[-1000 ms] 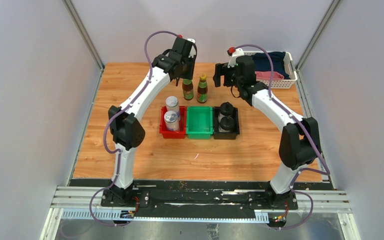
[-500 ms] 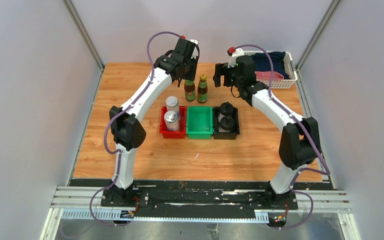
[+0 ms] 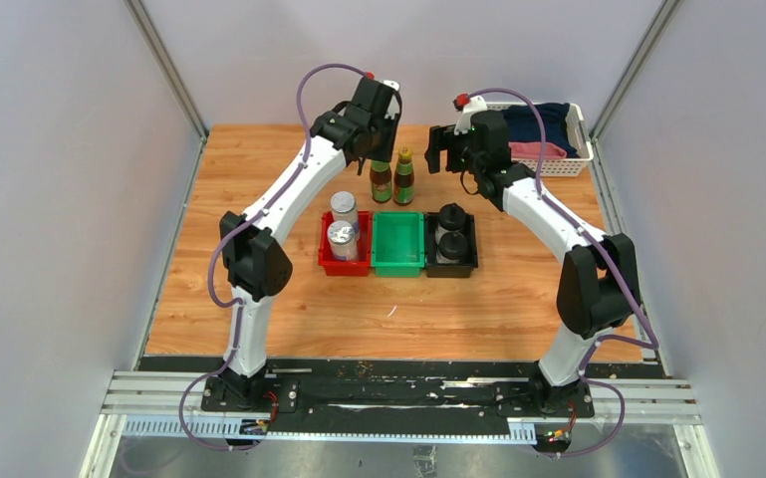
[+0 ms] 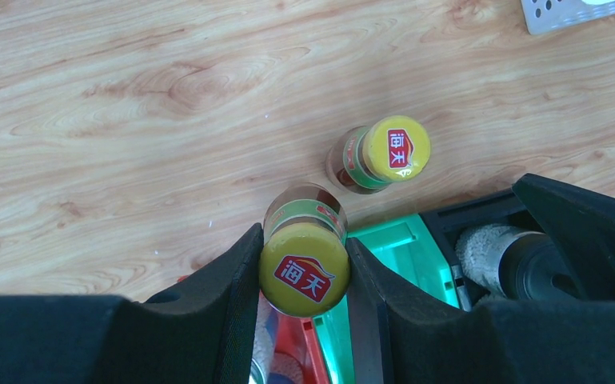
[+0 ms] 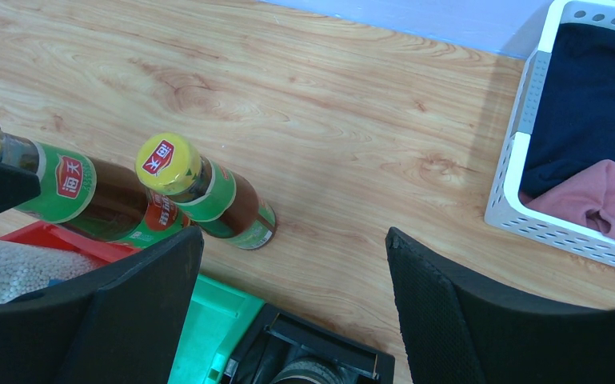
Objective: Organize the condiment bottles
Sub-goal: Place the bottle in the storage box.
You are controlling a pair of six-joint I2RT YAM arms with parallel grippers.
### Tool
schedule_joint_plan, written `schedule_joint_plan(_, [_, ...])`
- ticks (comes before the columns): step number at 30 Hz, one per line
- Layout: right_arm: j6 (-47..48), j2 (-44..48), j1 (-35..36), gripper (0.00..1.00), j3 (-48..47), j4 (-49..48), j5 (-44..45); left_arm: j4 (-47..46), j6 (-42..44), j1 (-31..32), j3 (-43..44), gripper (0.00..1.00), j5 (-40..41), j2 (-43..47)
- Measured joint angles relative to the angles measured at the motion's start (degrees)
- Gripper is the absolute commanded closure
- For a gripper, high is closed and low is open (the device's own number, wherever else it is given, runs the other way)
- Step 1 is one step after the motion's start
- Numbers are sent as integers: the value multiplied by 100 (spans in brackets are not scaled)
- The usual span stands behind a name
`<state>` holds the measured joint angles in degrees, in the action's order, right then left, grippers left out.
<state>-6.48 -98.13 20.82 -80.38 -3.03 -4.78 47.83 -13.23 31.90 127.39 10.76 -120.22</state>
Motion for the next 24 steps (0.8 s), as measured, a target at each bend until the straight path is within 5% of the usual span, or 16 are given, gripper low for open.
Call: schedule_joint_plan(24, [0, 68, 0, 12, 28, -22, 24, 2, 61, 186, 0, 100, 101, 0])
